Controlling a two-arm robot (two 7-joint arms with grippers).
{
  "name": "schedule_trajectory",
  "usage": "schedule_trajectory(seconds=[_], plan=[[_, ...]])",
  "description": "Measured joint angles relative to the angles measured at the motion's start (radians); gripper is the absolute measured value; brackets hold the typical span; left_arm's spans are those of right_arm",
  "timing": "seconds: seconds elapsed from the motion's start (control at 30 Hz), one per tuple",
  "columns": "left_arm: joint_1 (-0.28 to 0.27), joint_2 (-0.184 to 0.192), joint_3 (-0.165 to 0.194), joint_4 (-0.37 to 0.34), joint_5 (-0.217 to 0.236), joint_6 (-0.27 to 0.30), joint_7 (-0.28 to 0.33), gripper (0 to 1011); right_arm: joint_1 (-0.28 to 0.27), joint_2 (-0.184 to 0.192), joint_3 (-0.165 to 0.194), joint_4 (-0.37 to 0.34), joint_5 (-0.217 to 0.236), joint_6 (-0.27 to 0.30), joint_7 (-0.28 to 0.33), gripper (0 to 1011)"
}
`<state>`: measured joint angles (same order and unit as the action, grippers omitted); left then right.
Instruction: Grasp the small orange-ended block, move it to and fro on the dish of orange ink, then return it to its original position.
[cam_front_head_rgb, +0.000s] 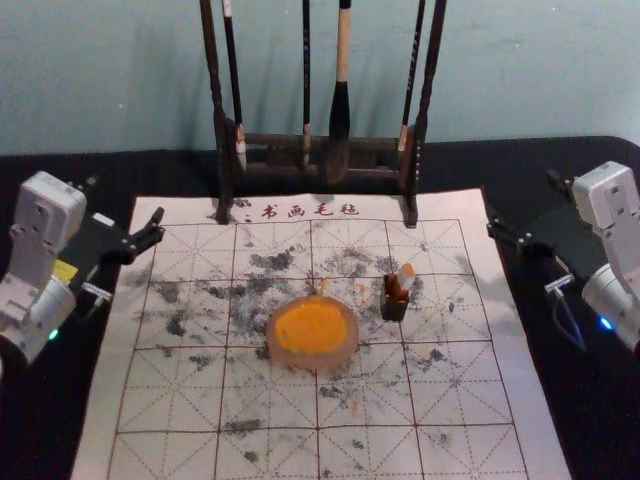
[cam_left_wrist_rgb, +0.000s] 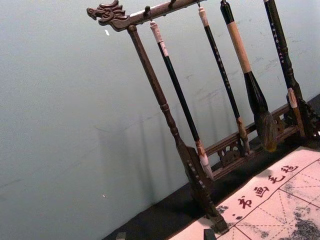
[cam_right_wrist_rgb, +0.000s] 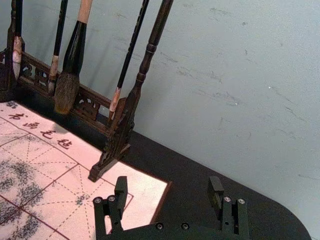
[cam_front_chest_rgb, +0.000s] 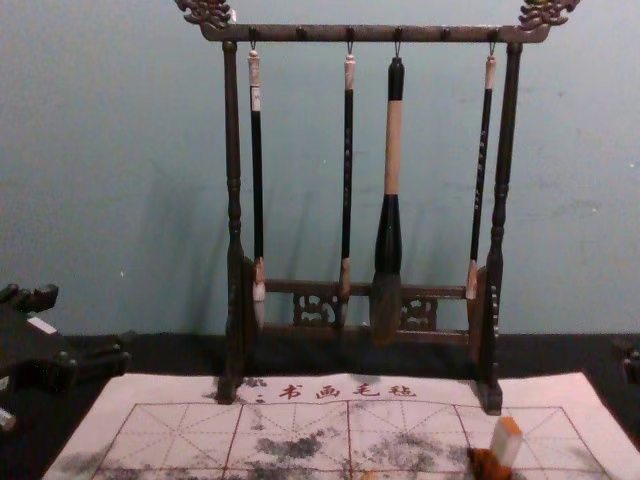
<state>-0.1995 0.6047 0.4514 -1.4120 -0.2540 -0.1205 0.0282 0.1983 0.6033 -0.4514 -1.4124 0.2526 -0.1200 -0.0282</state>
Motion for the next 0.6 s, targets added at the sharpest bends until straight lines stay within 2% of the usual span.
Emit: schedule_trajectory(seconds=[0.6], plan=[[0.000,0.000,0.000,0.000,0.000,0.000,0.000,1001,0.001,0.001,0.000,0.001,0.001,-0.001,0.000,1000]])
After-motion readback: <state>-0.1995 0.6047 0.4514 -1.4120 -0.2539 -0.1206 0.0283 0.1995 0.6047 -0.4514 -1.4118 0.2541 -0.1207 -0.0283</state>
